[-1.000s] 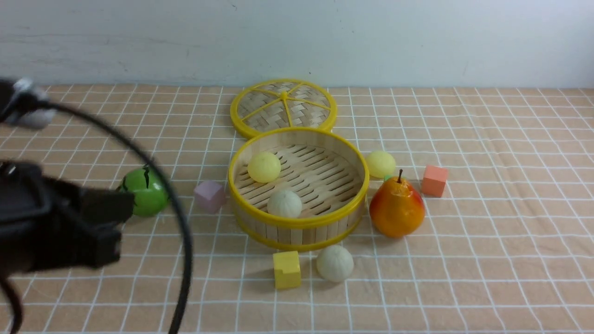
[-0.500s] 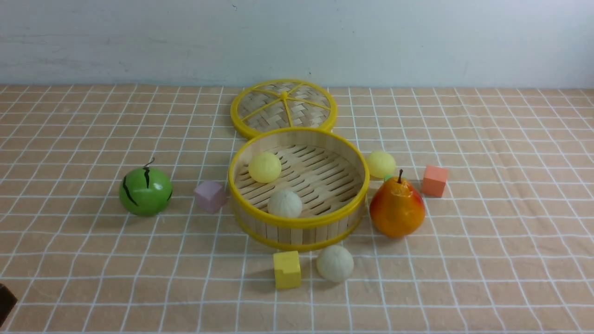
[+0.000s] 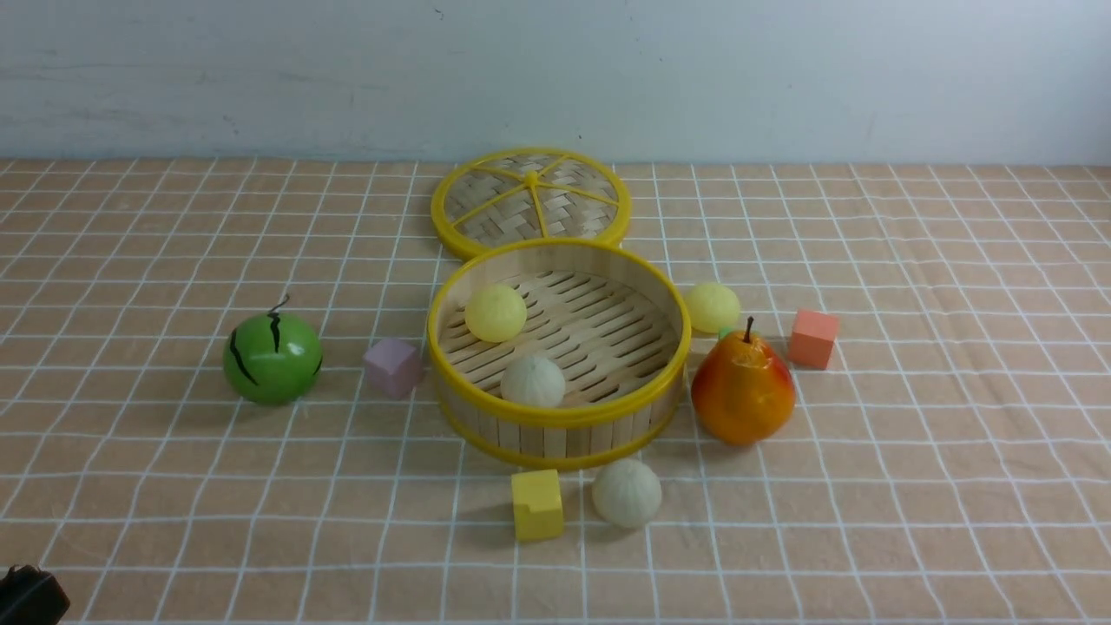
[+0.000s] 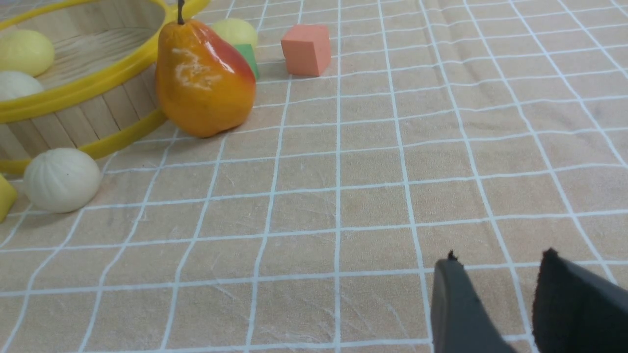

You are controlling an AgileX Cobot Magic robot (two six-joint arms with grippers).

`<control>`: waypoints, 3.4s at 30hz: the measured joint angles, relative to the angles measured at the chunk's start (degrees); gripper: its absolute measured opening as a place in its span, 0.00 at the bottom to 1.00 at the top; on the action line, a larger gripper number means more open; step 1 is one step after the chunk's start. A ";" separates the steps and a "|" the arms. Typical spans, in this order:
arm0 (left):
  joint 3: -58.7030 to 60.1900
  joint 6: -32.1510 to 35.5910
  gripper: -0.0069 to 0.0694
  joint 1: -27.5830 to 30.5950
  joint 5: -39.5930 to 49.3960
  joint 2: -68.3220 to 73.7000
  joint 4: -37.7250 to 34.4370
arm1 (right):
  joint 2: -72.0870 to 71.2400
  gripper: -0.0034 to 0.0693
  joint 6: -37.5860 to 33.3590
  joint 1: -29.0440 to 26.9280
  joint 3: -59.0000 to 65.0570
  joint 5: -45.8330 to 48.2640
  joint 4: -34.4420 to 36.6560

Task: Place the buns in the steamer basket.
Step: Use the right arm to grab a steamed stuffed bun, then use the right arm to put the steamed stuffed bun into the steamer

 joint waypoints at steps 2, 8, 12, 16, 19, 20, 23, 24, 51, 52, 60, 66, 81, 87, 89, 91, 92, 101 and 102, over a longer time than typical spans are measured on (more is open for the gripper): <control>0.05 0.00 0.07 0.00 0.02 0.00 0.00 | 0.00 0.38 0.00 0.00 0.00 0.00 0.00; 0.11 0.00 0.07 0.00 0.02 0.00 0.00 | 0.00 0.38 0.00 0.00 0.00 0.00 0.00; 0.11 0.00 0.07 0.00 0.02 0.00 0.00 | 0.00 0.38 0.53 0.00 0.07 -1.26 1.10; 0.11 0.00 0.07 0.00 0.02 0.00 0.00 | 0.00 0.38 5.69 0.00 0.52 -12.28 12.24; 0.11 0.00 0.07 0.00 0.02 0.00 0.00 | 0.00 0.38 9.12 0.00 0.52 -20.32 20.20; 0.11 0.00 0.07 0.00 0.02 0.00 0.00 | 0.00 0.38 9.71 0.06 0.52 -23.00 23.07; 0.11 0.00 0.07 0.00 0.02 0.00 0.00 | 0.39 0.35 10.10 0.72 -1.98 -19.33 25.76; 0.11 0.00 0.07 0.00 0.02 0.00 0.00 | 1.75 0.32 10.10 1.21 -3.89 -16.27 25.77; 0.11 0.00 0.08 0.00 0.02 0.00 0.00 | 100.86 0.12 -3.00 30.73 -74.53 24.71 5.05; 0.11 0.00 0.08 0.00 0.02 0.00 0.00 | 101.56 0.15 -2.36 30.81 -74.96 23.93 4.79; 0.11 0.00 0.09 0.00 0.02 0.00 0.00 | 105.28 0.46 0.84 31.10 -75.50 15.19 6.32; 0.11 0.00 0.09 0.00 0.02 0.00 0.00 | 107.69 0.54 0.84 31.39 -75.52 12.28 6.52; 0.11 0.00 0.10 0.00 0.02 0.00 0.00 | 109.41 0.07 0.28 31.39 -75.63 12.29 4.67; 0.11 0.00 0.10 0.00 0.02 0.00 0.00 | 101.57 0.05 -0.37 31.39 -78.50 19.58 5.32; 0.11 0.00 0.10 0.00 0.02 0.00 0.00 | 100.21 0.05 -0.95 31.39 -79.87 18.94 5.06; 0.11 0.00 0.10 0.00 0.02 0.00 0.00 | 100.02 0.05 -1.12 30.88 -81.26 15.58 4.19; 0.11 0.00 0.10 0.00 0.02 0.00 0.00 | 100.10 0.05 -1.12 30.74 -81.44 15.16 4.13; 0.11 0.00 0.11 0.00 0.02 0.00 0.00 | 112.21 0.14 -1.16 25.68 -83.83 -0.11 2.61; 0.11 0.00 0.11 0.00 0.02 0.00 0.00 | 112.66 0.16 -1.16 25.60 -83.93 -0.38 2.61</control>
